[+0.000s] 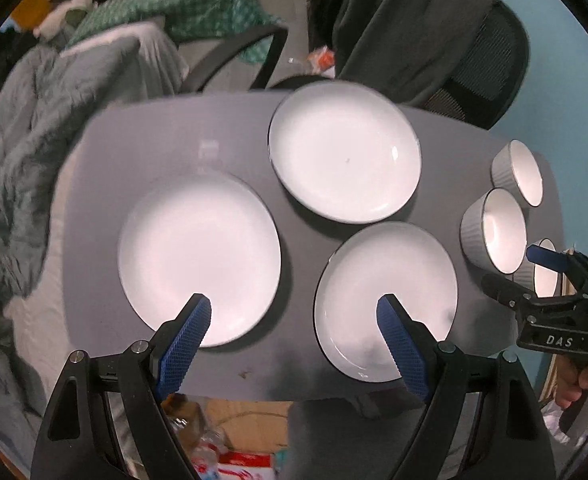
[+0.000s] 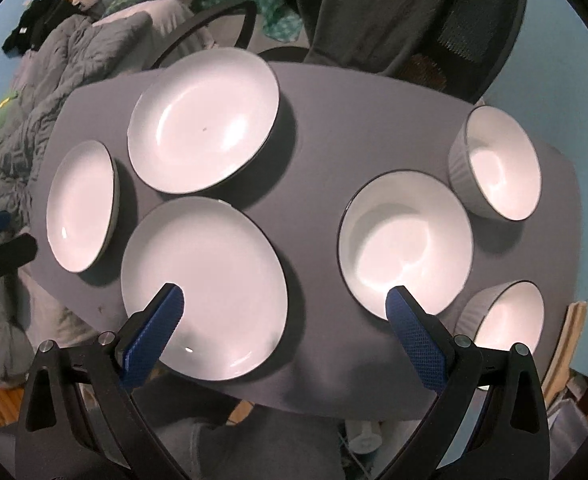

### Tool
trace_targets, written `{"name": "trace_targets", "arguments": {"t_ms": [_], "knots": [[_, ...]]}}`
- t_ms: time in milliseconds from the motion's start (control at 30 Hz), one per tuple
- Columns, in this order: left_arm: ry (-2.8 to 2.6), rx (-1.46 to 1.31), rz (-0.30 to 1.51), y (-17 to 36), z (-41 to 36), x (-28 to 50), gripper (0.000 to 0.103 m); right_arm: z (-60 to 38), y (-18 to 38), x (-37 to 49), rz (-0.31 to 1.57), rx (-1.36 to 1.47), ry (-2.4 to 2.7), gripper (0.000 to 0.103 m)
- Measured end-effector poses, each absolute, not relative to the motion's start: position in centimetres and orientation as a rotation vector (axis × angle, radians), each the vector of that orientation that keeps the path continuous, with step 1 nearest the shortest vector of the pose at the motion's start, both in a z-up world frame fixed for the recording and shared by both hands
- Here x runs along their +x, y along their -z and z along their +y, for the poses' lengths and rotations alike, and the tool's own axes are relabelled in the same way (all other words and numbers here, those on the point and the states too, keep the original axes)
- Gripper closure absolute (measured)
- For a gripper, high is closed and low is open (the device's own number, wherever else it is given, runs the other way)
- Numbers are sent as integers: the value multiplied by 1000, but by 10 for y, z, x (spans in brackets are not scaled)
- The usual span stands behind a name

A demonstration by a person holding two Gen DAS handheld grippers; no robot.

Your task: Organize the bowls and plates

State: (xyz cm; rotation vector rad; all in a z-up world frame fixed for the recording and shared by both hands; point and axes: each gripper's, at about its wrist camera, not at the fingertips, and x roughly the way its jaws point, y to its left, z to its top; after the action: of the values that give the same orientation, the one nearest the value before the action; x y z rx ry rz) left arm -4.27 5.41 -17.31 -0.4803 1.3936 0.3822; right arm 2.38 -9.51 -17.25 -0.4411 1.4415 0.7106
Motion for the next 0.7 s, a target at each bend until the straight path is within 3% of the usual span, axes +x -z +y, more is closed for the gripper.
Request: {"name": "trace_targets", "arguments": {"t_ms": [167, 700], "knots": [[-388, -575, 1391, 195, 54, -49, 17, -91, 189, 17, 1449, -463, -739, 2], [-388, -600, 1440, 237, 36, -59, 17, -86, 229, 20, 1494, -500, -844, 19]]}}
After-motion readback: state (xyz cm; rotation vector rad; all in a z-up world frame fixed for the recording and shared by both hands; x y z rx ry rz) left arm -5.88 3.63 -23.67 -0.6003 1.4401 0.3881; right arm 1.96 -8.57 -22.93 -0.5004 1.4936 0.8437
